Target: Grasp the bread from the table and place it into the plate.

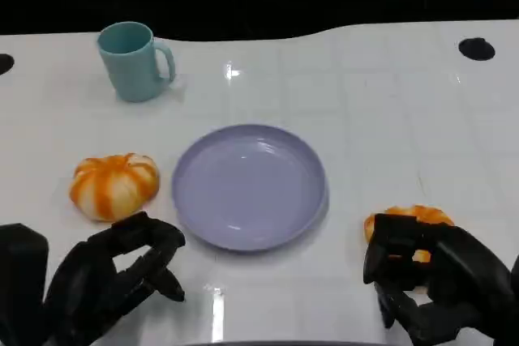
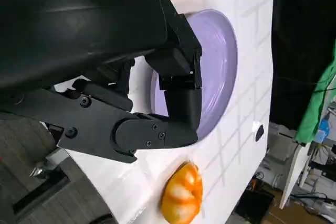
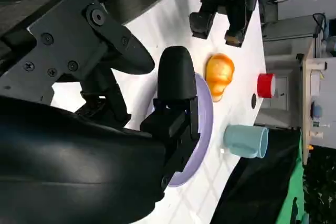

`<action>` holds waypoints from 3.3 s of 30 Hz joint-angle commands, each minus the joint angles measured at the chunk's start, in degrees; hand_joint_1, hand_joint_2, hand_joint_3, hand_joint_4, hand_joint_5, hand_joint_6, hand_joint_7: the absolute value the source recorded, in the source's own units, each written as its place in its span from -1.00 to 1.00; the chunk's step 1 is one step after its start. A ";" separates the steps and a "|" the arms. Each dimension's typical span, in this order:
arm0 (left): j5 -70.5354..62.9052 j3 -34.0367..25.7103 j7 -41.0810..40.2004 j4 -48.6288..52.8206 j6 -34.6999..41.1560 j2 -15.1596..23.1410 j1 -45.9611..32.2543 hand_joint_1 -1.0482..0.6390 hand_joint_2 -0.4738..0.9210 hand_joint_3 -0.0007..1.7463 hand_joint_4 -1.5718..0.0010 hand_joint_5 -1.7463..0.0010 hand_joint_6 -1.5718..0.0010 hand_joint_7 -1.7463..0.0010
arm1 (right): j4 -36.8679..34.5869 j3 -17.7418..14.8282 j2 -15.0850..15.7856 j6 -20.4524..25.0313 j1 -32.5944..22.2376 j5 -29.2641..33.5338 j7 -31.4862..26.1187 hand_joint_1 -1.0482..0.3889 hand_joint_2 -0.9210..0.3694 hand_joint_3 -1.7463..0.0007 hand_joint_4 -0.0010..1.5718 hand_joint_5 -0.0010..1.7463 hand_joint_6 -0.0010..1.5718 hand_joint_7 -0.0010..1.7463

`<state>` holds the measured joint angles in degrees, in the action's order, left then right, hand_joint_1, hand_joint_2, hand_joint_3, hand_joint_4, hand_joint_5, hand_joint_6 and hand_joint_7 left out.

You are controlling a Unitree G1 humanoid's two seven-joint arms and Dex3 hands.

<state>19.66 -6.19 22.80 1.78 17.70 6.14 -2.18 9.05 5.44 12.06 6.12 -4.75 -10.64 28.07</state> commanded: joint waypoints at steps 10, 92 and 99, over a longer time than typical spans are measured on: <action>-0.57 0.02 -0.63 -0.90 0.07 0.78 -0.22 -0.32 1.00 -0.63 0.16 -0.91 0.13 -0.44 | -0.28 -0.76 1.26 -1.54 0.28 0.33 0.31 0.19 -0.18 -0.58 0.00 1.00 -0.21 0.73; -1.03 0.62 -0.99 -2.13 -1.43 -0.19 -1.71 -0.37 1.00 -0.63 0.14 -0.82 0.07 -0.32 | -23.66 18.88 8.44 -0.19 24.78 63.20 -10.79 -0.15 -0.88 0.98 -0.66 -0.88 -0.53 -0.99; -0.55 0.38 -0.95 -2.33 -1.23 -0.32 -1.85 -0.39 1.00 -0.64 0.14 -0.83 0.07 -0.31 | -32.74 18.16 6.45 -4.79 27.91 59.18 -23.22 0.05 -0.95 0.99 0.00 -0.61 -0.06 -0.90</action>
<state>19.20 -5.59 22.29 0.05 16.93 5.27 -3.56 -19.74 24.50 19.05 3.64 22.61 50.16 11.13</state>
